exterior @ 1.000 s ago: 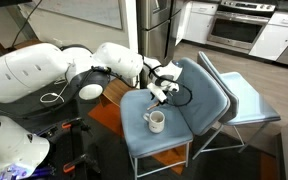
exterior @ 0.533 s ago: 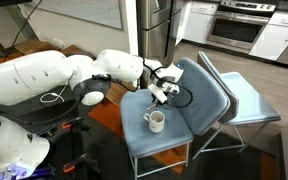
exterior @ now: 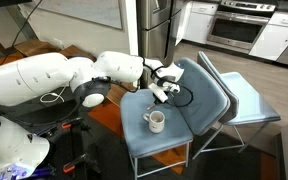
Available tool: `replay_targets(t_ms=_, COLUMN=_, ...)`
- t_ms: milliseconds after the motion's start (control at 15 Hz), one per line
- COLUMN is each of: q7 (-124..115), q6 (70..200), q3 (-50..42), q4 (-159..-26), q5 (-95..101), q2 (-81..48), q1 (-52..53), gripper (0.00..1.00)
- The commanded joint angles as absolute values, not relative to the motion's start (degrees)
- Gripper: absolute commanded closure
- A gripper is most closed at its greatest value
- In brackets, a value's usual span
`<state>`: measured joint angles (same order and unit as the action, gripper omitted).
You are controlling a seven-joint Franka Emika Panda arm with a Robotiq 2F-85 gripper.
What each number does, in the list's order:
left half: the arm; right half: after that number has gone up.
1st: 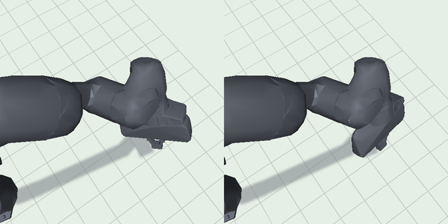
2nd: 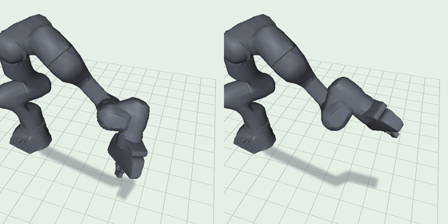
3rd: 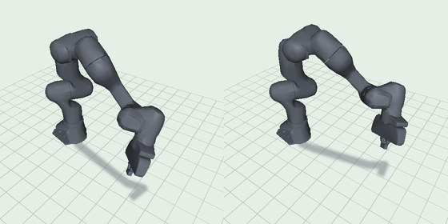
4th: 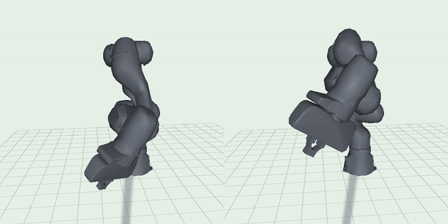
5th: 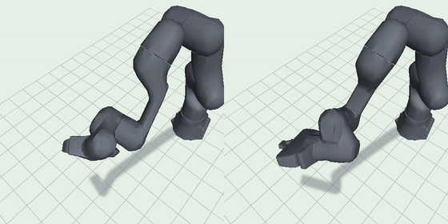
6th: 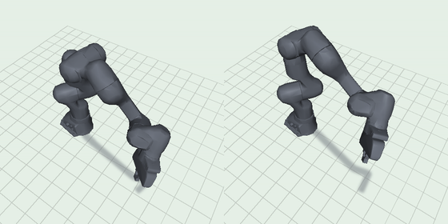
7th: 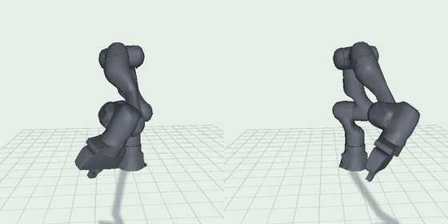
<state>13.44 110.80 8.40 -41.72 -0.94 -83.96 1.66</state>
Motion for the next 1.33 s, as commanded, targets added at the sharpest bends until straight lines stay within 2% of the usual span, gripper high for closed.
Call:
replay_targets(t_ms=0, q7=14.8, q6=110.1, q3=7.7, q4=-40.5, q5=-2.4, q2=-83.9, q1=1.6, gripper=1.00)
replay_targets(t_ms=200, q7=14.6, q6=110.0, q3=7.7, q4=-40.7, q5=-2.7, q2=-83.9, q1=1.1, gripper=1.00)
replay_targets(t_ms=267, q7=14.4, q6=109.9, q3=7.8, q4=-40.7, q5=-2.8, q2=-84.0, q1=1.1, gripper=0.74)
replay_targets(t_ms=333, q7=14.4, q6=110.1, q3=7.7, q4=-40.9, q5=-2.9, q2=-84.0, q1=1.1, gripper=0.73)
replay_targets(t_ms=867, q7=14.5, q6=110.2, q3=7.5, q4=-41.5, q5=-2.7, q2=-84.2, q1=2.0, gripper=0.14)
replay_targets(t_ms=933, q7=14.5, q6=110.2, q3=7.6, q4=-41.5, q5=-2.7, q2=-84.2, q1=2.1, gripper=0.28)
replay_targets(t_ms=1000, q7=14.6, q6=110.2, q3=7.5, q4=-41.6, q5=-2.6, q2=-84.3, q1=2.2, gripper=0.53)
replay_targets(t_ms=1133, q7=14.7, q6=110.2, q3=7.4, q4=-41.7, q5=-2.4, q2=-84.4, q1=2.5, gripper=0.56)
replay_targets(t_ms=1267, q7=14.5, q6=110.0, q3=7.2, q4=-41.8, q5=-2.1, q2=-84.6, q1=2.9, gripper=0.73)
